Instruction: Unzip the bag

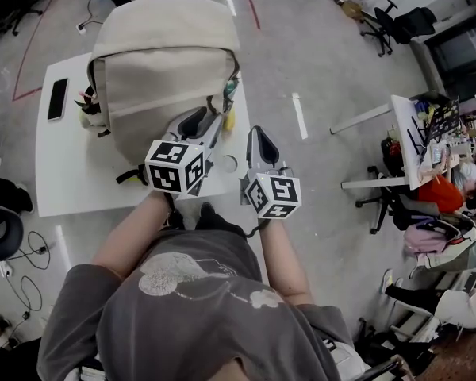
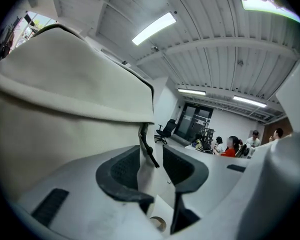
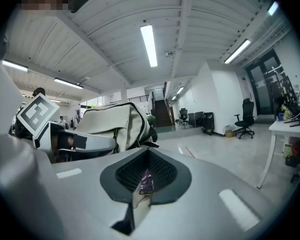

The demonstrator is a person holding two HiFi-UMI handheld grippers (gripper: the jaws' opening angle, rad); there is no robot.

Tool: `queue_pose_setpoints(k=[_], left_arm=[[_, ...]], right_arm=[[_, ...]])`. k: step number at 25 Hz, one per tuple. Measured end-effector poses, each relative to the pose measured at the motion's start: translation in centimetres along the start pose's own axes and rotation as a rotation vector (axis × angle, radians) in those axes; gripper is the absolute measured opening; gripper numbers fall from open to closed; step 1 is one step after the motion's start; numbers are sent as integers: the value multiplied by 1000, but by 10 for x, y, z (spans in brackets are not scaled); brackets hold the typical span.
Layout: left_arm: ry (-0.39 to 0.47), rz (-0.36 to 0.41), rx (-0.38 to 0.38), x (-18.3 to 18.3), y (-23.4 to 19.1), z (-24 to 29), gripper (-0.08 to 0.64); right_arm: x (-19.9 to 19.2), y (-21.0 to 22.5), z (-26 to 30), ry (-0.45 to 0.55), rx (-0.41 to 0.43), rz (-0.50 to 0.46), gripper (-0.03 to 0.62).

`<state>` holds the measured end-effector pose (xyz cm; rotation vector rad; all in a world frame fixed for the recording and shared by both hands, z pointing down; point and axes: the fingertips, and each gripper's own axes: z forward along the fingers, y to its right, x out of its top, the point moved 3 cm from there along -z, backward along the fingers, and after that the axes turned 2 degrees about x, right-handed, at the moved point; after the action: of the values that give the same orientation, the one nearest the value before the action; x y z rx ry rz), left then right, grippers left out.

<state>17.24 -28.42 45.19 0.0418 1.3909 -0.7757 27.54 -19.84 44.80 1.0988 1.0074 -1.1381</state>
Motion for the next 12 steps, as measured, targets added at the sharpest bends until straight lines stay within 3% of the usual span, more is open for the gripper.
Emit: queue_pose_setpoints(k=[4,12], left_arm=[[-4,-12,70,2,-5,7,115],[19,-47,109,3,2,8,143]], right_arm=[[-3,1,11,-29,51,-9,0],[-1,9,23,-31,114,9,0]])
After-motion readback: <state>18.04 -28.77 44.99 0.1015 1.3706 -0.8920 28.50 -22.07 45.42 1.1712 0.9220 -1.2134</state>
